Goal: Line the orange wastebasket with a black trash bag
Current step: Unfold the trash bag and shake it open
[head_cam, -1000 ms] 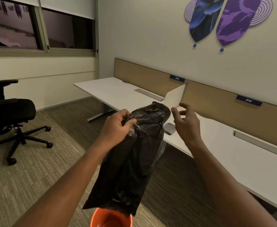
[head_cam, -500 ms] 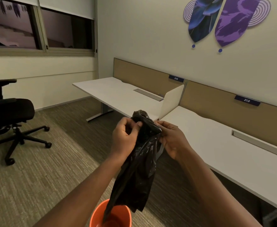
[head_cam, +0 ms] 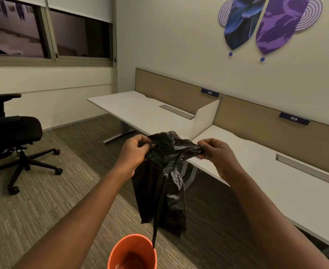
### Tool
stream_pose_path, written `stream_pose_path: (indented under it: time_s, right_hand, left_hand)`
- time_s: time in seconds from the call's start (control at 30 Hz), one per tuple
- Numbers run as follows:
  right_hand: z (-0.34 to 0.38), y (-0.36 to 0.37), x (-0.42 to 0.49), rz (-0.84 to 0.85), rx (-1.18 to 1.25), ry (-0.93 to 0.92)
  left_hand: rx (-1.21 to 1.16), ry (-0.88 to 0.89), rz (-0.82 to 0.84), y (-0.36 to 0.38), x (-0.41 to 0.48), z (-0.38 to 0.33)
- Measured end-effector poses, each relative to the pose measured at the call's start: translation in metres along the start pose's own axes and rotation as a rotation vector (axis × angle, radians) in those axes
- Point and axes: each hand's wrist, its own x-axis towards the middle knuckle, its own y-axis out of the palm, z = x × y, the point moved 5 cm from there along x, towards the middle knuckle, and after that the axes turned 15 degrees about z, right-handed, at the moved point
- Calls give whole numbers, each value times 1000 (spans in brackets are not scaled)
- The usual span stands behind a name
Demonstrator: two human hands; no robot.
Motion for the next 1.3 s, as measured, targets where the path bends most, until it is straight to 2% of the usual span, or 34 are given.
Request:
stream_pose_path:
  time_s: [0.07, 0.1, 0.13, 0.17, 0.23, 0.27, 0.3, 0.33, 0.37, 0.43, 0.47, 0.5, 0.57, 0.6, 0.63, 0.73, 0.8, 0.87, 0.9, 0.97, 1.03, 1.1, 1.2, 1.3]
  right_hand:
    - [10, -1, 1, -136, -319, -20]
    - [20, 2, -1, -209, -475, -84]
    - [32, 9, -3, -207, -568, -173]
    - [42, 21, -3, -111, -616, -233]
    - [53, 48, 2, 154, -783, -228]
    - [56, 55, 4, 239, -900, -204]
    - [61, 56, 8, 254, -972, -210]
    - [69, 52, 10, 238, -929, -242]
    - [75, 42, 13, 227, -768, -273]
    - [78, 15, 16, 243, -309, -277]
    - [77, 1, 16, 260, -116, -261]
    - [72, -13, 16, 270, 25, -236]
    - [55, -34, 18, 263, 210, -167]
    - [45, -42, 19, 245, 262, -127]
    - [33, -50, 20, 218, 282, -84]
    - [-9, -69, 26, 108, 111, 99]
    - [-34, -81, 30, -2, -186, 256]
    - [-44, -88, 32, -158, -443, 331]
    - [-42, -85, 31, -236, -560, 304]
    - [-28, -63, 26, -303, -729, 104]
    - [-14, -23, 16, -175, -682, -106]
    - [-4, 24, 0, 33, -588, -204]
    - [-3, 80, -17, 224, -631, -225]
    - [-19, 113, -16, 335, -696, -141]
  left_hand:
    - [-20, 45, -18, 3, 1, -9]
    - [12, 74, -25, 6, 2, -14]
    - [74, 102, -17, 10, 4, -19]
    - [142, 125, 12, 16, 6, -26]
    - [162, 187, 104, 32, 6, -41]
    - [77, 224, 118, 36, 5, -48]
    - [-37, 262, 88, 35, 5, -52]
    - [-116, 298, 17, 27, 6, -52]
    - [-92, 336, -79, 14, 3, -48]
    - [198, 303, -211, -14, -1, -25]
    - [327, 198, -173, -25, 0, -3]
    - [371, 46, -54, -31, 1, 26]
    - [272, -216, 246, -30, -7, 79]
    - [234, -298, 339, -27, -13, 99]
    - [248, -337, 358, -26, -17, 112]
    - [316, -347, 226, -33, -13, 118]
    - [328, -348, 202, -35, -6, 105]
    - [325, -362, 206, -36, 1, 89]
    - [315, -359, 212, -35, 4, 79]
    - [292, -339, 222, -29, 10, 58]
    - [249, -342, 258, -18, 15, 41]
    - [195, -368, 283, -5, 20, 29]
    - [145, -382, 248, 11, 20, 14]
    - [44, -352, 261, 25, 18, 11]
